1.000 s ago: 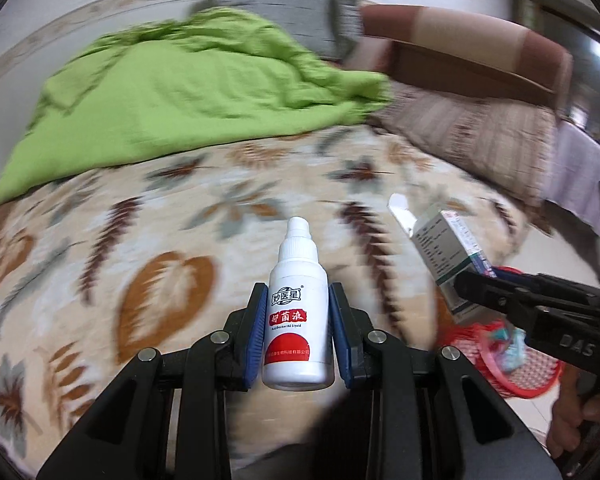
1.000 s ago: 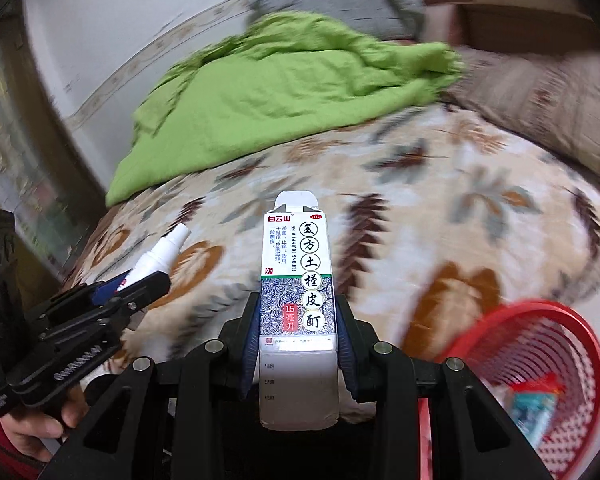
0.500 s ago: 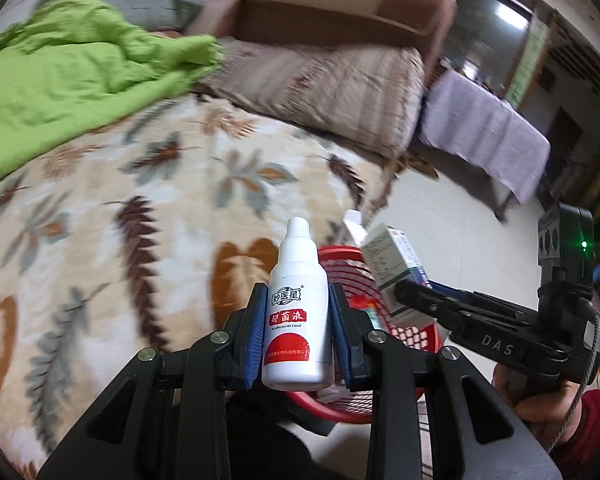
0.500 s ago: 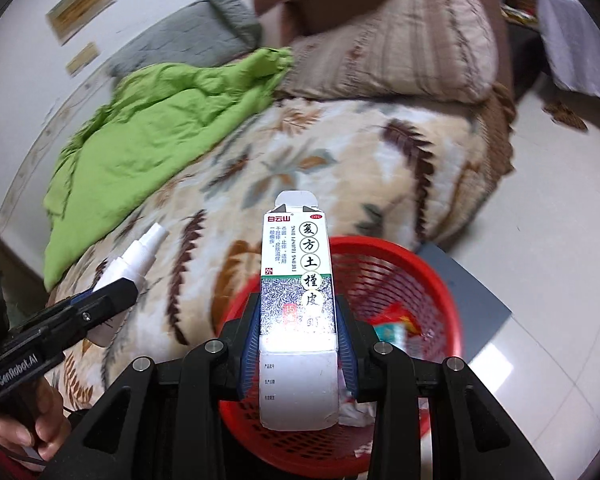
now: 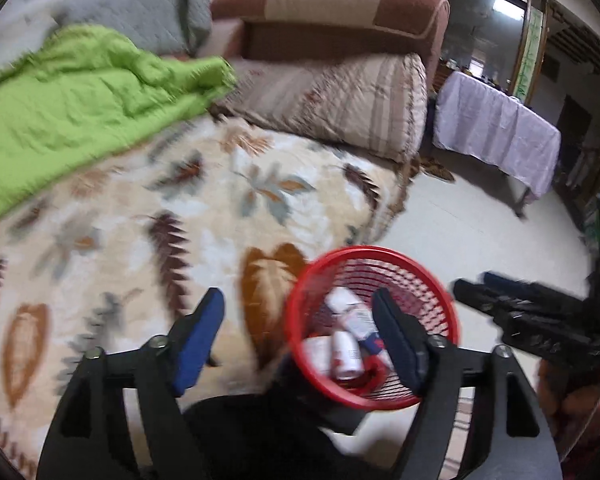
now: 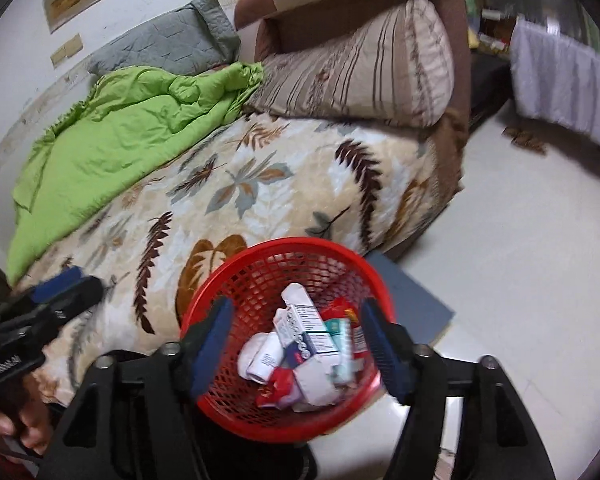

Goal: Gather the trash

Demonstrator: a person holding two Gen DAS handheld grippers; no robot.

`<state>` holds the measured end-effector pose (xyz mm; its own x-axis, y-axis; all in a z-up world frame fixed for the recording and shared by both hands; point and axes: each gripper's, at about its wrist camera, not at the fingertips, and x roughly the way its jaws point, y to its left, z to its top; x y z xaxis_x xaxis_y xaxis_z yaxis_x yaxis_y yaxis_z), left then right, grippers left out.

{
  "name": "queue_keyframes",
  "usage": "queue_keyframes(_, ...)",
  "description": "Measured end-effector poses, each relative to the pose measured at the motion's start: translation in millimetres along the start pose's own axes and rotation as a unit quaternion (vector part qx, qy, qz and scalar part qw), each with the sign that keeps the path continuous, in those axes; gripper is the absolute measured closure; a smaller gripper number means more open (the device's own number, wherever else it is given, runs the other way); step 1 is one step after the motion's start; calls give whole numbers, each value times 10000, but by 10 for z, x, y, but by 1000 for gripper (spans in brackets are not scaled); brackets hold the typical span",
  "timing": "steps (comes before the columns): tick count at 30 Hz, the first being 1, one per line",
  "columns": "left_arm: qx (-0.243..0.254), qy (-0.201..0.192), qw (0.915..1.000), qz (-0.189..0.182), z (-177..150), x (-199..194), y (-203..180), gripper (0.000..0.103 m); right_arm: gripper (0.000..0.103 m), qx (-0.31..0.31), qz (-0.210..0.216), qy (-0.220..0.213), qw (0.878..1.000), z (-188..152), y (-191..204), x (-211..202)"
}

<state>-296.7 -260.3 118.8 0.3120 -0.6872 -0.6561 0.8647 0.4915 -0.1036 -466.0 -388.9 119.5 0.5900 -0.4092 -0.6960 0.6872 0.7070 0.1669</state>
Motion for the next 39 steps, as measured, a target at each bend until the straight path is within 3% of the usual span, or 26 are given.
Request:
queue_keyframes(4,122,-369,9981,469,-218,-371,181,13,15,-535,-387,-299,9974,-170,184,-287)
queue_keyframes(10,39,-777,9922,970,-500,-672,326,6,14,-959,-397,-351,9940,-420,357,-416)
queue_keyframes(19,-181,-897,9850,1465,-578,-773,452,3,14,-1837,-406,-566,9805,-574,698,-448)
queue_keyframes(39,-163,-701,9870,1435,-632,-691,448,3,13,-1916,-479,-395,9795,-625,732,-386)
